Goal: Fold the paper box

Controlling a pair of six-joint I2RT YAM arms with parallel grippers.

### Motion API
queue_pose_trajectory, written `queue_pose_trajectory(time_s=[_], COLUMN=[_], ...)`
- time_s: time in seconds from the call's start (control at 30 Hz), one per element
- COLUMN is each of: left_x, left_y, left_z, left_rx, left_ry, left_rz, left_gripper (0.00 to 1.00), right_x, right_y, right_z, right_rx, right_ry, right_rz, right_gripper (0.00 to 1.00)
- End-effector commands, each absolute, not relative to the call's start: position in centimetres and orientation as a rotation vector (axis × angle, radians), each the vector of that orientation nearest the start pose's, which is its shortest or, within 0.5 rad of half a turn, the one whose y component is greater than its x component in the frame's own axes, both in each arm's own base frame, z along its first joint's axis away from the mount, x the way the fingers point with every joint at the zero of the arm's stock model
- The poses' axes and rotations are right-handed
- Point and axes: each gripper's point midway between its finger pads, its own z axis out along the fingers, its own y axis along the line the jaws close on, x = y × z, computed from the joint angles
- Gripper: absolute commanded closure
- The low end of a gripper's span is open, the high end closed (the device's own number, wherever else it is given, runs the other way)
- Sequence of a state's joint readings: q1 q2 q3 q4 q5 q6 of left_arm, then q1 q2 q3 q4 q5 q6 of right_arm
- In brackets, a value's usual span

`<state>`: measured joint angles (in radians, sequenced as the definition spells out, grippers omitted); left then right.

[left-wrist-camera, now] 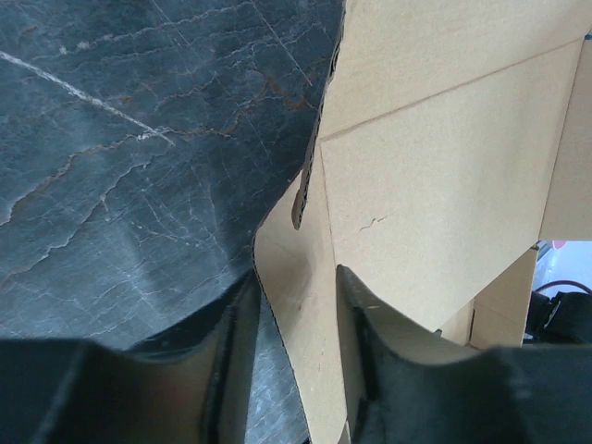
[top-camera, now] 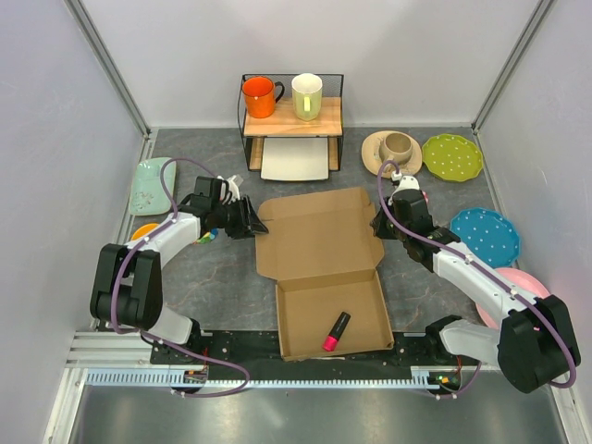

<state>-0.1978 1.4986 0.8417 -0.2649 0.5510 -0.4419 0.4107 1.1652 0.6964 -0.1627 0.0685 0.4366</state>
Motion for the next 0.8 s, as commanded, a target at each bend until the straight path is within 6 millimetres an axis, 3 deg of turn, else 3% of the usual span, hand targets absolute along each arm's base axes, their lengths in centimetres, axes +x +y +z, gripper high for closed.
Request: queue_pose_trajectory(time_s=[0.0,0.1,0.33,0.4,0.53,0.7,0.77], left_x=[30.1,29.9,29.7,30.0,32.4,36.3,37.3], left_y=[-17.7,-18.2,-18.7,-18.7,-18.5,-17.8,-17.2], left_z=[9.1,9.3,9.8,10.1,12.6,18.0,19.8], left_rx=[0.03,0.062,0.121,0.12,0.109,0.095,0.067], left_ry=[2.528,2.526,2.531,2.522,2.4,2.124,2.018], left_rz=[-1.006,-1.032,-1.045,-1.033,-0.947,-0.846,-0.804], left_gripper=[0.6,0.72,0.82,0.94,0.98,0.98,0.98], right_x=[31.7,31.8,32.8,33.3,35.0,37.8,39.1], right_y=[14.5,14.7,15.2,15.2,15.4,15.1,15.3], right_z=[13.4,13.3,13.9,14.5,16.2,17.6,19.3], right_rx=[0.049,0.052,0.055,0.069,0.076,0.128,0.146], right_ry=[2.184,2.191,2.179,2.161,2.105,2.023,1.952], right_rz=[0.405,0.409,0.422,0.421,0.407,0.353,0.362], right_gripper=[1.0,1.0,1.0,1.0,1.0,1.0,1.0])
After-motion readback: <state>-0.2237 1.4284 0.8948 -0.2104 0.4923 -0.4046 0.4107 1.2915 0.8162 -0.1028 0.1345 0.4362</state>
